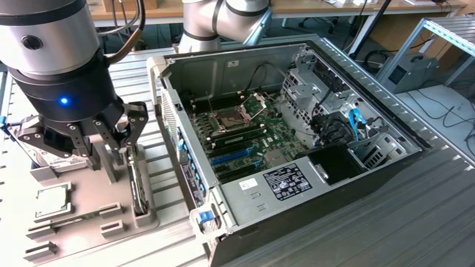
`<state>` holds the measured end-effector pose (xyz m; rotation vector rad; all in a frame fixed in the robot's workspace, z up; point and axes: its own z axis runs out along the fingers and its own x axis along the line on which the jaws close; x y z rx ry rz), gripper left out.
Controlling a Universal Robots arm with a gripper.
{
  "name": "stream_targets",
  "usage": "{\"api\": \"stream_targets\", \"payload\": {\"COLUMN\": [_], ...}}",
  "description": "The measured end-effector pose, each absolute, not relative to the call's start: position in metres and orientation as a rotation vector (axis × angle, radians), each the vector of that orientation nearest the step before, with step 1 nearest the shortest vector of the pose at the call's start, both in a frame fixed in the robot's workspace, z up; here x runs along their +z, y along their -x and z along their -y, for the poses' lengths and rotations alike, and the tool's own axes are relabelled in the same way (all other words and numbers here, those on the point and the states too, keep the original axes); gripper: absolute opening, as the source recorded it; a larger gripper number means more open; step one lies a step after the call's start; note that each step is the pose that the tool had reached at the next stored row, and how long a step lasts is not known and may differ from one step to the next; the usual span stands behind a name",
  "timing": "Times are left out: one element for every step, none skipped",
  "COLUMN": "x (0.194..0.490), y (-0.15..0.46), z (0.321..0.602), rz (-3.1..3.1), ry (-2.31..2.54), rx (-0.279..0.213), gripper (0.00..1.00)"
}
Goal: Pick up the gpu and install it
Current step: 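Pick up the gpu and move the gpu toward the slot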
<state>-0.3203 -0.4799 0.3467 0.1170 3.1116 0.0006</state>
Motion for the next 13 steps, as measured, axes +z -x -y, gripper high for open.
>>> {"api": "stream_targets", "payload": {"x": [0.3463, 0.346, 0.3456, 0.3453, 0.345, 0.3447, 0.3444, 0.3441, 0.3439, 0.3436, 0.3433, 0.343, 0.3426], "y": [0.3201, 0.32, 0.3198, 0.3197, 0.3195, 0.3195, 0.3194, 0.3192, 0.3191, 0.319, 0.3188, 0.3187, 0.3186], "z": [0.4799, 0.4799, 0.4799, 0.4799, 0.4799, 0.4799, 0.4799, 0.4799, 0.4799, 0.4799, 0.4799, 0.4799, 0.4799], "rz": [-3.112, -3.112, -3.112, -3.112, -3.112, -3.112, -3.112, -3.112, -3.112, -3.112, -3.112, -3.112, -3.112], "ry": [-0.117, -0.117, -0.117, -0.117, -0.117, -0.117, -0.117, -0.117, -0.117, -0.117, -0.117, -0.117, -0.117], "rx": [0.0, 0.001, 0.001, 0.001, 0.0, 0.0, 0.0, 0.0, 0.0, 0.001, 0.0, 0.0, 0.0], "gripper": [0.36, 0.36, 0.36, 0.36, 0.36, 0.36, 0.36, 0.36, 0.36, 0.36, 0.36, 0.36, 0.36]}}
